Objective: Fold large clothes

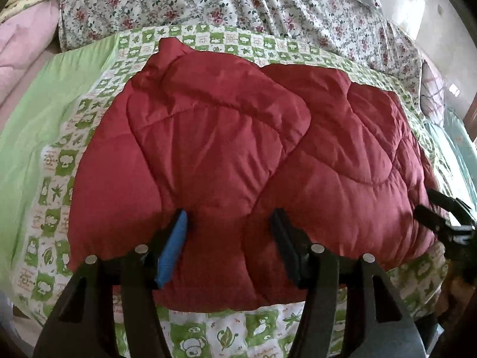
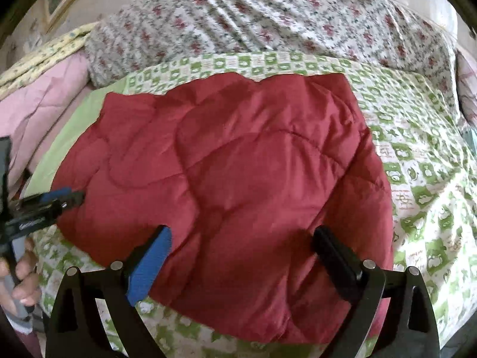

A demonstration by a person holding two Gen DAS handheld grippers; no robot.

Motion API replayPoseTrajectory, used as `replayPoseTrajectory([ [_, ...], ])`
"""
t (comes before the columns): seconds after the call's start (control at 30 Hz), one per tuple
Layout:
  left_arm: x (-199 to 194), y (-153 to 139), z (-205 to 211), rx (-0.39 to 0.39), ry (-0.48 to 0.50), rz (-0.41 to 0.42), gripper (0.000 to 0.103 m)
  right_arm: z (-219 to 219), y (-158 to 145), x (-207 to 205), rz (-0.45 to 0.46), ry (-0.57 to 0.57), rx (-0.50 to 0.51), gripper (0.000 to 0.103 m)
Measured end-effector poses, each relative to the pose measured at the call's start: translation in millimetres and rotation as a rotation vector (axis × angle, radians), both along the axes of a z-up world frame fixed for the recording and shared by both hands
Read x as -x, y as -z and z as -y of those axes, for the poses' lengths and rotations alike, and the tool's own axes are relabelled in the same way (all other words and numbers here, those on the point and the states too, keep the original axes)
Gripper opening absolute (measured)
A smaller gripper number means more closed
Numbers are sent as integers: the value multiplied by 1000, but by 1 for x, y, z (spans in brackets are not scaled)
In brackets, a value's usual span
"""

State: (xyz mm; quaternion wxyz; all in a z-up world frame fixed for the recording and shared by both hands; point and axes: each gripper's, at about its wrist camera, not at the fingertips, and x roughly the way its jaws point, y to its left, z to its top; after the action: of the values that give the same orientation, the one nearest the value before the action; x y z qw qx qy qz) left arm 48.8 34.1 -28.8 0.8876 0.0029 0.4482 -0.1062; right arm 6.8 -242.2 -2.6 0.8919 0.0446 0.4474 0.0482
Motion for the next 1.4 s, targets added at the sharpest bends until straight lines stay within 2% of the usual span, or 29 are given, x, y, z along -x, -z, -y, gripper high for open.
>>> replayPoseTrajectory([
  [0.17, 0, 8, 4, -14, 9, 4, 62, -2, 22, -10, -52, 6, 38, 99],
  [0.37, -3, 12, 8, -46, 10, 17, 64, -1, 23, -11, -55, 7, 35, 101],
  [0.57, 9, -1, 3, -43, 2, 27, 64, 0, 6, 1, -41, 10, 1, 99],
  [0.67, 24, -8, 2, -66, 6, 35, 66, -3, -7, 14, -23, -8, -28, 100],
  [0.73, 32, -9, 1, -84, 1, 35, 78, -5, -14, 25, -18, -21, -35, 100],
  [0.8, 43, -9, -3, -105, -9, 36, 81, -6, -19, 36, -11, -39, -40, 100],
  [1.03, 68, -6, -11, -176, -23, 34, 82, -12, -31, 69, -5, -89, -17, 101],
  [1.23, 85, -6, -6, -251, 2, 39, 83, -18, -33, 90, -17, -125, -1, 101],
  [1.4, 88, -16, -4, -266, 3, 30, 83, -25, -41, 94, -20, -157, 28, 101],
])
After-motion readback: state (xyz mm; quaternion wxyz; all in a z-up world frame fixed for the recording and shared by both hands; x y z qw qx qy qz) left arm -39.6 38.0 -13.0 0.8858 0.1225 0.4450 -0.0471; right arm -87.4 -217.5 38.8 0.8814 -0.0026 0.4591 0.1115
